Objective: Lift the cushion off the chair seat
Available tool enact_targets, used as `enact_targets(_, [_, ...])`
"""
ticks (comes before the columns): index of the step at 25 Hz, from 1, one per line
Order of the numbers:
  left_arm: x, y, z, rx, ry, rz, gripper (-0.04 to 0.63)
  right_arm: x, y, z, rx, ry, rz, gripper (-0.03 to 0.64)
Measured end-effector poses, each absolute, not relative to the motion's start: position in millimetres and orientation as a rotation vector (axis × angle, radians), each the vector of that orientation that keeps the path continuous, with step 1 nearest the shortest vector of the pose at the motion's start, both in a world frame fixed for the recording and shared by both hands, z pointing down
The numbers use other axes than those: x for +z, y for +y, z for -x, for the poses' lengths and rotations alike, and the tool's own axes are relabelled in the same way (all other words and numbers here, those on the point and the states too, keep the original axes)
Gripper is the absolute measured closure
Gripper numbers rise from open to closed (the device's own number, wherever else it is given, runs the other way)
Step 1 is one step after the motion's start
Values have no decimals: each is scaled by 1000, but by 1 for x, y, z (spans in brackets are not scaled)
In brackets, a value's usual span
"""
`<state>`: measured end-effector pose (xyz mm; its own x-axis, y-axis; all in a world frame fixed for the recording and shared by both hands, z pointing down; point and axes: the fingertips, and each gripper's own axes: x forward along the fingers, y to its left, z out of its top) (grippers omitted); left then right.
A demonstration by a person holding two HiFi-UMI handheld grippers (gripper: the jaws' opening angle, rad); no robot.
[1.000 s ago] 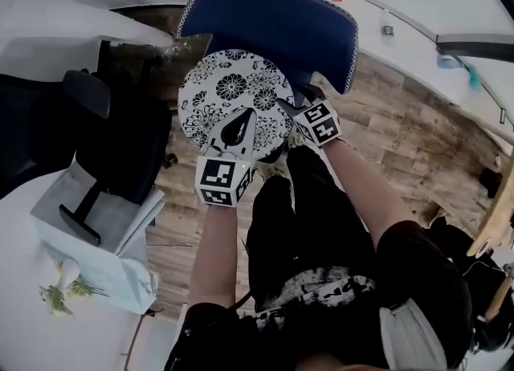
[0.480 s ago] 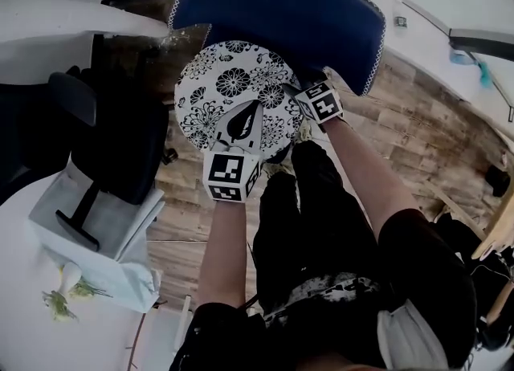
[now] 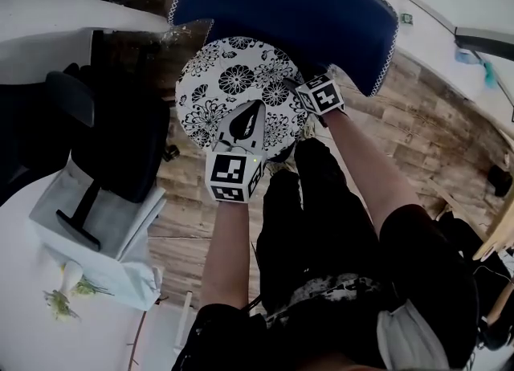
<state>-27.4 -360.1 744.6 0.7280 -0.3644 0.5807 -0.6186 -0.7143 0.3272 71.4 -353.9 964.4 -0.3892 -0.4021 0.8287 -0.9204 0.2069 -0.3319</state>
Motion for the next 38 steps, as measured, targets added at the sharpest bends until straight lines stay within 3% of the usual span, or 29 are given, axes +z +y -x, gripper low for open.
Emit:
enact_targets(4, [749, -361, 32, 663, -749, -2410, 583, 966, -354, -70, 1129, -1893, -1210, 367])
enact_targets(8, [750, -362, 33, 666, -744, -2404, 583, 963, -353, -65, 1101, -1905, -1178, 505])
enact_targets(12, [750, -363, 35, 660, -748, -2401, 583, 959, -355, -63, 1072, -1911, -1194, 577])
enact_targets(21, [727, -367, 42, 623, -759, -2404, 583, 922, -362, -57, 998, -1975, -1236, 586])
enact_targets(38, [593, -376, 107, 493, -879, -2494, 583, 730, -362, 4, 602, -2190, -1243, 586])
